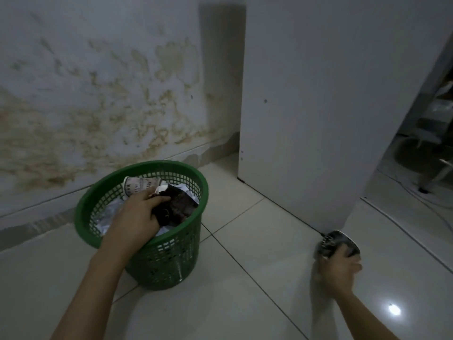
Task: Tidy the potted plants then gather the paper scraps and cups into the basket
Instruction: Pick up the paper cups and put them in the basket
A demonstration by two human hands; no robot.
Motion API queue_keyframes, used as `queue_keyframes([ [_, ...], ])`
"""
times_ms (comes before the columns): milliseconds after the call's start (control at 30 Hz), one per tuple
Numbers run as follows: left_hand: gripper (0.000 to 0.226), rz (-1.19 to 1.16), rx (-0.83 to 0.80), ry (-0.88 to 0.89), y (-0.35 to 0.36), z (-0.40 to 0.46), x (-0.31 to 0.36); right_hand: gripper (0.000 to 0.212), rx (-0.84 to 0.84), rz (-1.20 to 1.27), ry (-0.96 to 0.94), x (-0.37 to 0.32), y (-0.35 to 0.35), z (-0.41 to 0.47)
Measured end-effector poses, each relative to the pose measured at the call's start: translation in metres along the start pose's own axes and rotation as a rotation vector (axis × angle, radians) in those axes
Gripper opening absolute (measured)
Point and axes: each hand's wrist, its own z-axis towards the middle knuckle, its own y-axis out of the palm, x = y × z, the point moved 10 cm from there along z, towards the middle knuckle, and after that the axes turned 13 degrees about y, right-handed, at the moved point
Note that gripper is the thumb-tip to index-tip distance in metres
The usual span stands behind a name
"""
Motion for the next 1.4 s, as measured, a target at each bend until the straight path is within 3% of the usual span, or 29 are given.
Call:
queue_keyframes([
  [167, 0.041, 0.040, 0.284, 0.044, -0.025, -0.013, 0.007, 0.049, -0.073, -0.124, -0.140, -0.008, 0.011, -0.004],
  [267, 0.036, 0.035, 0.371, 0.054, -0.029, -0.020, 0.012, 0.051, -0.099, -0.177, -0.182, -0.012, 0.017, -0.011],
  [500, 0.027, 0.041, 0.302, 0.004, -0.021, -0.018, 0.003, 0.042, -0.077, -0.063, -0.045, -0.016, 0.022, -0.009],
  [700, 0.027, 0.017, 0.302, 0.006, -0.021, -0.019, 0.004, 0.073, -0.021, 0.185, 0.159, -0.001, 0.009, -0.004],
  [867, 0.026, -0.012, 0.342, -0.007, -0.025, -0.023, 0.004, 0.060, -0.150, 0.226, 0.013, -0.017, 0.028, -0.011],
  [1000, 0.026, -0.043, 0.339, -0.010, -0.024, -0.023, 0.004, 0.046, -0.325, 0.411, 0.100, -0.030, 0.047, -0.035],
  [1133, 0.027, -0.080, 0.329, -0.007, -0.022, -0.024, 0.003, 0.060, -0.459, 0.253, -0.186, -0.077, 0.058, -0.077],
  [1233, 0.026, -0.085, 0.356, -0.011, -0.025, -0.025, 0.002, 0.051, -0.424, 0.213, -0.331, -0.093, 0.050, -0.098],
  [1400, 0.026, -0.098, 0.337, -0.030, -0.021, -0.023, -0.001, 0.022, -0.536, 0.705, -0.309, -0.137, 0.001, -0.136],
])
